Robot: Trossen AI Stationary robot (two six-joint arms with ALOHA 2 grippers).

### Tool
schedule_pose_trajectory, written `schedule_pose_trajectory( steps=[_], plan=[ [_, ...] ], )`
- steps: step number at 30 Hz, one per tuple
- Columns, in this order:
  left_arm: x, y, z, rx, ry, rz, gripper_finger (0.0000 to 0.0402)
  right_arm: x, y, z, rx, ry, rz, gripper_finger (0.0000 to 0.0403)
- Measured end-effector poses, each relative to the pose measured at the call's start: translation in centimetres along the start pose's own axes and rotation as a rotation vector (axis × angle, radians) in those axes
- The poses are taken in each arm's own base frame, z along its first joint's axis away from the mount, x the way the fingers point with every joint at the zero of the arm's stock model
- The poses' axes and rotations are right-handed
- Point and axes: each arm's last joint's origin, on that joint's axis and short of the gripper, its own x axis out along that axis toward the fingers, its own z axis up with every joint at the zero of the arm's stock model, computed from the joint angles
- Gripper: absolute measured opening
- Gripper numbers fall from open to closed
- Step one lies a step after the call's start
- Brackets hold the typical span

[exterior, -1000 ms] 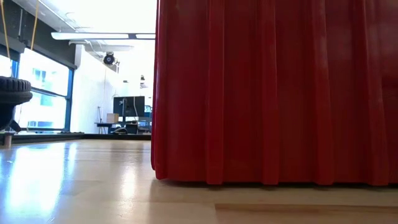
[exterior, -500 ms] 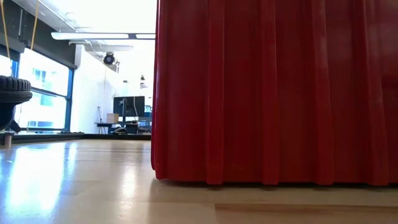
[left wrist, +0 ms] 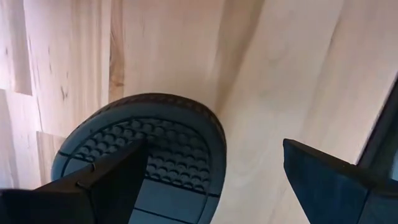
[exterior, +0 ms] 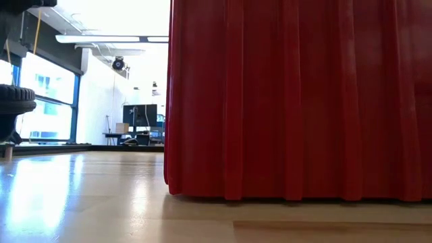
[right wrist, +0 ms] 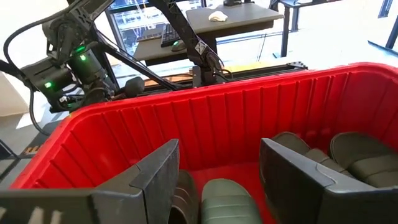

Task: Pick and place slides into bin
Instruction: Put the black slide into the red container

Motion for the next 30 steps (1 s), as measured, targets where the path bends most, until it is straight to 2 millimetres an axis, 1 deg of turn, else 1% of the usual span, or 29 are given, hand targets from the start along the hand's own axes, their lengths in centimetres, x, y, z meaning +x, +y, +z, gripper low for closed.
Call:
schedule_pose_trajectory(
  steps=[6,9,14,18,21,27,30],
  plan=[
    [0.6,0.1,0.0,0.000,0.026,0.043,0.0353,0.0,0.0,0.1,-0.050,-0.007,0.002,0.0213],
    [1.3,0.1,0.2,-0.006,0.035,0.067,0.0353,0.0,0.0,0.1,-0.055,-0.007,0.000,0.0213],
    [2.1,0.2,0.3,-0.048,0.074,0.106,0.0353,0.0,0.0,0.0,-0.060,-0.005,-0.001,0.0213],
    [2.8,0.1,0.4,-0.058,0.119,0.107,0.0353,0.0,0.0,0.0,-0.068,-0.006,-0.001,0.0213],
    [3.1,-0.3,0.5,-0.066,0.106,0.094,0.0353,0.0,0.0,0.0,-0.070,-0.004,-0.002,0.0213],
    [3.1,-0.4,0.6,-0.104,0.093,0.084,0.0353,0.0,0.0,0.0,-0.070,-0.003,-0.003,0.0213],
    [3.1,-0.4,0.6,-0.090,0.096,0.081,0.0353,0.0,0.0,0.0,-0.070,-0.004,-0.002,0.0213]
  ],
)
